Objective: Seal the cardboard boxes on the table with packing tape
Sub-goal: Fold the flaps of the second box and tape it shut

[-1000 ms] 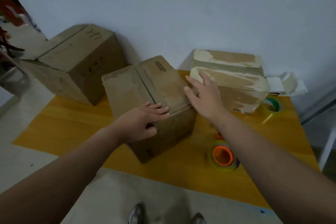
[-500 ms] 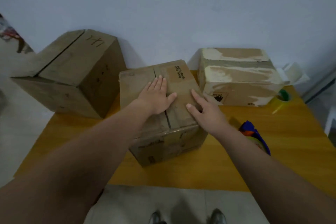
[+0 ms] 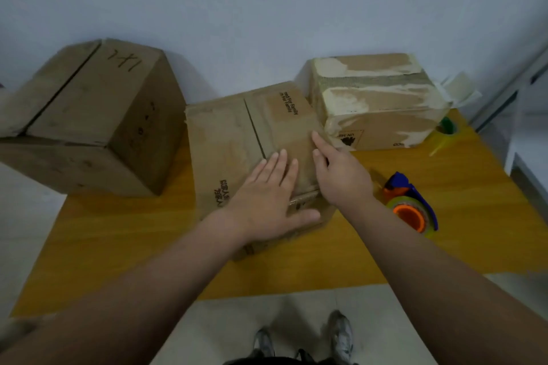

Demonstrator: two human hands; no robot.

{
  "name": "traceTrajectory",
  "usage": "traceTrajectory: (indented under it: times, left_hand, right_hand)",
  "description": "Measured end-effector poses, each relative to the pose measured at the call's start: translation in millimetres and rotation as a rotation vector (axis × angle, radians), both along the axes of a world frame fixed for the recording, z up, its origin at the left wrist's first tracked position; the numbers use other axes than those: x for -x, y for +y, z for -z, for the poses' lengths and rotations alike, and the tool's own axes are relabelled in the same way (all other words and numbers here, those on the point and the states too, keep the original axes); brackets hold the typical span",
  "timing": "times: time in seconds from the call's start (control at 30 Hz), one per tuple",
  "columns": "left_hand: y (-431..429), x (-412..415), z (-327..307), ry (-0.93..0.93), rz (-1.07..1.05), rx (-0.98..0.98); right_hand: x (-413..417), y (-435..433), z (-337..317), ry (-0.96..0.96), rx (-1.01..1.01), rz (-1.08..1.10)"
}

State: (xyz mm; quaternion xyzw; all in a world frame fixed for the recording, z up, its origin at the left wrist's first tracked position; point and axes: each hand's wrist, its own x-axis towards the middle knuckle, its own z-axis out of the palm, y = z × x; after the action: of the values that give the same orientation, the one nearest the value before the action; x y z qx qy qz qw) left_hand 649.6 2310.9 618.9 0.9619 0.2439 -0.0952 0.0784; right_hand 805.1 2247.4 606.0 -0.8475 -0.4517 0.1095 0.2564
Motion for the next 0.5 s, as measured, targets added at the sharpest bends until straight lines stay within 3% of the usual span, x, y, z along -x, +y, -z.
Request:
traceTrajectory:
  times: [0.17, 0.3, 0.37, 0.43, 0.5]
  left_hand:
    - [3.9, -12.7, 4.2, -0.045, -0.015, -0.179]
    - [17.9, -38.7, 9.7, -0.103, -0.135, -0.210]
    - [18.9, -52.3, 13.5, -0.174, -0.249, -0.247]
    - [14.4, -62.1, 18.4, -0.243, -0.340, -0.298]
    - [2.8, -67.0, 26.1, -0.257, -0.405, -0.359]
  right_hand:
    - [-12.8, 12.1, 0.3, 0.021, 0.077, -0.008]
    - [-39.2, 13.2, 3.1, 0.381, -0.127, -0.207]
    - [-54.2, -5.7, 13.0, 0.449, -0.234, -0.231]
    - [-81.7, -30.5, 39.6, 0.329, -0.139, -0.075]
    - [-114.9, -56.7, 68.6, 0.139, 0.209, 0.165]
